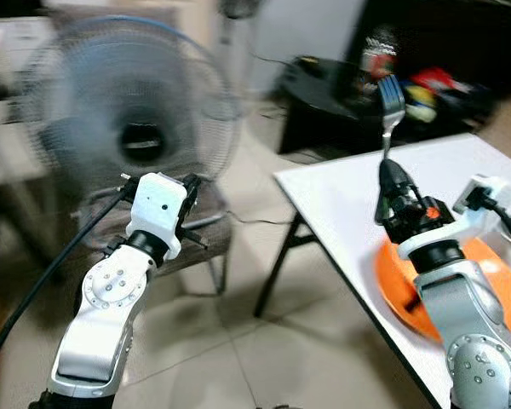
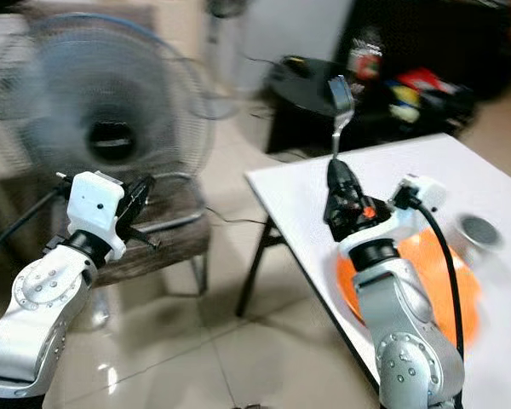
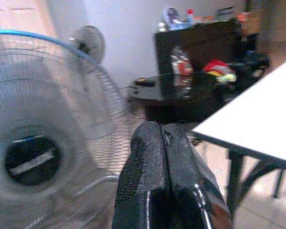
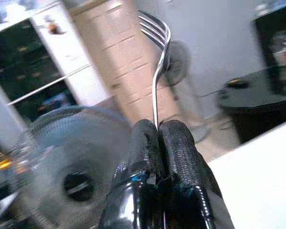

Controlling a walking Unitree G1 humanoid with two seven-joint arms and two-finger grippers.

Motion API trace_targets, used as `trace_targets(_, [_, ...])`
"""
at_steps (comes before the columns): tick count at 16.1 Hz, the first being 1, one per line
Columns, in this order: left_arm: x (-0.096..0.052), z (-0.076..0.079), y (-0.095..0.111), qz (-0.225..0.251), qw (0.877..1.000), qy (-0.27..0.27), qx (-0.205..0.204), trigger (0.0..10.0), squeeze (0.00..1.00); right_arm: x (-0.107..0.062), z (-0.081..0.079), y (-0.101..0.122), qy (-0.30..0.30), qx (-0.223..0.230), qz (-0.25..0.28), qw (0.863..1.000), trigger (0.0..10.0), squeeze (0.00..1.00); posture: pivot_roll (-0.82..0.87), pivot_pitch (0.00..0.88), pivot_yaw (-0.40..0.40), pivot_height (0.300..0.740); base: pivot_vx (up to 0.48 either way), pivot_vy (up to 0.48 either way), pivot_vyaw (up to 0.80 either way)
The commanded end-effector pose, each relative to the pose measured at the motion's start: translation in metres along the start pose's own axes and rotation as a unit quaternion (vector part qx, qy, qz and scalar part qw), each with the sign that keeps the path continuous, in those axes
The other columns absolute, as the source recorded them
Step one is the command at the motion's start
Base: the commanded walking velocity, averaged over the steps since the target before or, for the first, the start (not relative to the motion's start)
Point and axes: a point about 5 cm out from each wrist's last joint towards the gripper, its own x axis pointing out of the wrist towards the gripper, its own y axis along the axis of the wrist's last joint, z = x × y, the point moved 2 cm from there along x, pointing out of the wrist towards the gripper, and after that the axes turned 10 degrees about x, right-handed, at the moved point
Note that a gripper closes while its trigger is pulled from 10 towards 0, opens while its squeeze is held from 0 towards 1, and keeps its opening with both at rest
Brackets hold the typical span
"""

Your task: Setting the table

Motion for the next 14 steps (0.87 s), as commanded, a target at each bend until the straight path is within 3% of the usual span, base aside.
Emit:
trace_targets(1, [0.003,0.0,0.002,0.004,1.0,0.003,-0.004,10.0,0.0,-0.001,0.002,0.009,-0.01,-0.008,0.021,1.0,10.0,0.0,0.05,0.0,-0.089,0.74,0.0,0.0,-0.8])
trace_targets(4, [0.006,-0.001,0.0,0.0,1.0,0.005,-0.006,10.0,0.0,-0.004,0.014,0.016,-0.052,-0.013,0.044,0.998,10.0,0.0,0.04,0.0,-0.078,0.74,0.0,0.0,-0.79])
trace_targets(14, [0.01,-0.004,-0.004,-0.009,1.0,0.01,-0.002,10.0,0.0,-0.006,0.022,0.022,-0.079,-0.022,0.056,0.995,10.0,0.0,0.03,0.0,-0.072,0.74,0.0,0.338,-0.79])
